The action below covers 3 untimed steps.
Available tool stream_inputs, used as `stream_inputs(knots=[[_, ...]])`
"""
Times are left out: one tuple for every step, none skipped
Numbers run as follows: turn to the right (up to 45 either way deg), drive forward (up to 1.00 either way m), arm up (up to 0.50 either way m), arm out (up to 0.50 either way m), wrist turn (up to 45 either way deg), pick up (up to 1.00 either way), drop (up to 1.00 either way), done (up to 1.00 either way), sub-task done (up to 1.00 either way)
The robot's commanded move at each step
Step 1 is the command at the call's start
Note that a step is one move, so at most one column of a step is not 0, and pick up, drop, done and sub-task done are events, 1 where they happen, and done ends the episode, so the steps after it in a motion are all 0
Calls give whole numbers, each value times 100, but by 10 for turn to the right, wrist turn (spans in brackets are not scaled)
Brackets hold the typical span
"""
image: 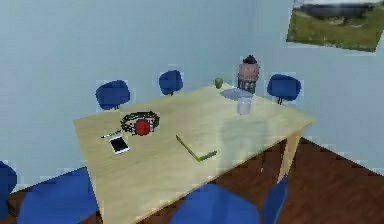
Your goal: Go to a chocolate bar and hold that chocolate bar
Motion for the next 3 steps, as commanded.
stream_inputs(knots=[[450,0,0,0,0,0,0,0,0],[150,0,0,0,0,0,0,0,0],[0,30,0,0,0,0,0,0,0]])
